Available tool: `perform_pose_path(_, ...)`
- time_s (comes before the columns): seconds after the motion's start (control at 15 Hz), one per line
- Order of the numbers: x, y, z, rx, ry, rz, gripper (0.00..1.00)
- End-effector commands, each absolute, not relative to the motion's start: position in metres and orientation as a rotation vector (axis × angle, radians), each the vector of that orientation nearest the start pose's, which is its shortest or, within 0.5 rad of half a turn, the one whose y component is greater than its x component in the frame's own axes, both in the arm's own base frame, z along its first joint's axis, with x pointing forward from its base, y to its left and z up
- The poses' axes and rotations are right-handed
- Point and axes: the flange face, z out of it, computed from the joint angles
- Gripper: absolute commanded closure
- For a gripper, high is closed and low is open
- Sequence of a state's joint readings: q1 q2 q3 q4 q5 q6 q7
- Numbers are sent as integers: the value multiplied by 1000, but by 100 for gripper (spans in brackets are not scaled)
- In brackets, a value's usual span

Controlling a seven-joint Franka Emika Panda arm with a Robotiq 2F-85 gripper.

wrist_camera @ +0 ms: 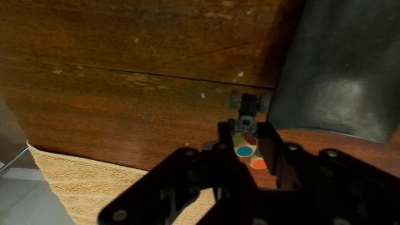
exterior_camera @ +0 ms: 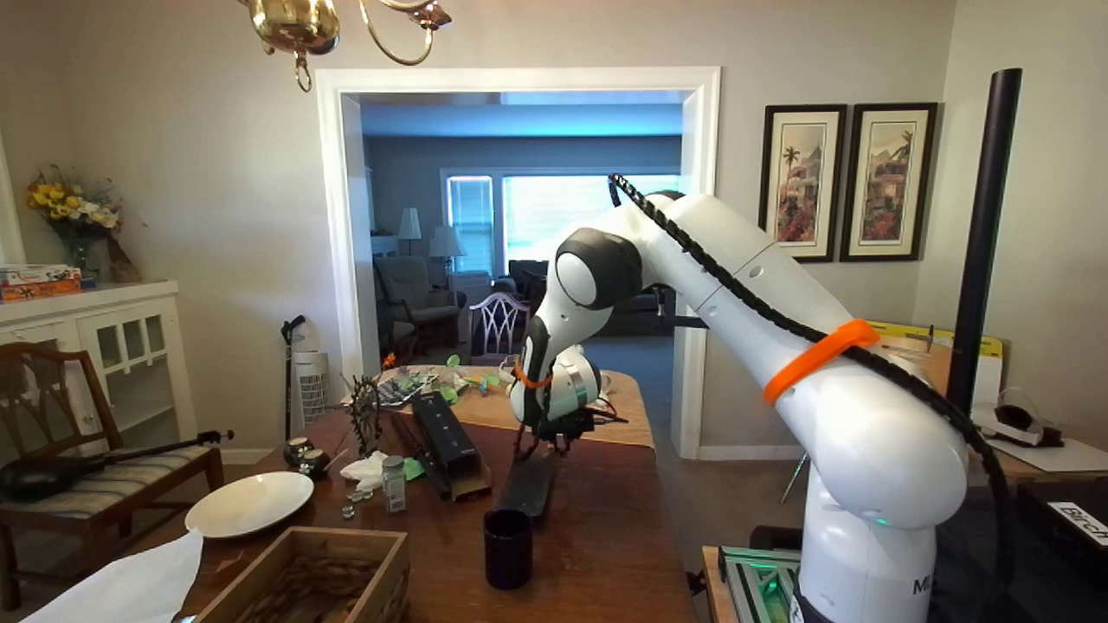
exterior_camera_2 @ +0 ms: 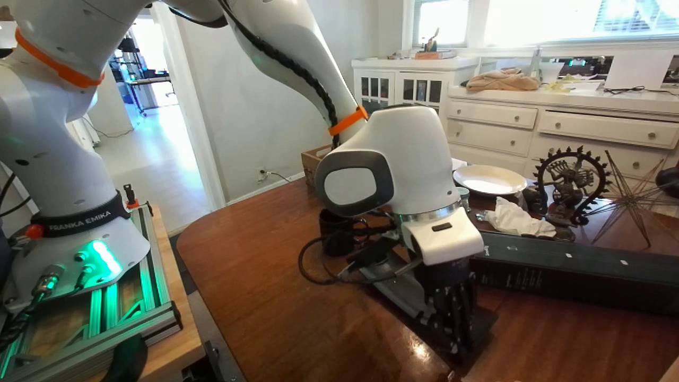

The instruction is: Place the toy car on the black tray.

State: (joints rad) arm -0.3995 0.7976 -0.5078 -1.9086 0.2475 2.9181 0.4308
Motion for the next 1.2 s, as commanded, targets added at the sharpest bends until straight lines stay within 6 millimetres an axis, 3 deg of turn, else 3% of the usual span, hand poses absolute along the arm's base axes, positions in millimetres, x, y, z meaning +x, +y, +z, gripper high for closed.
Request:
perform_pose_path(0.0, 422, -497, 163, -2596, 2157, -519, 93)
perform_pose_path(0.53, 453, -477, 148, -2629, 2037, -593, 93)
perform_pose_path(1.13, 460, -468, 134, -2755, 1937, -641, 93)
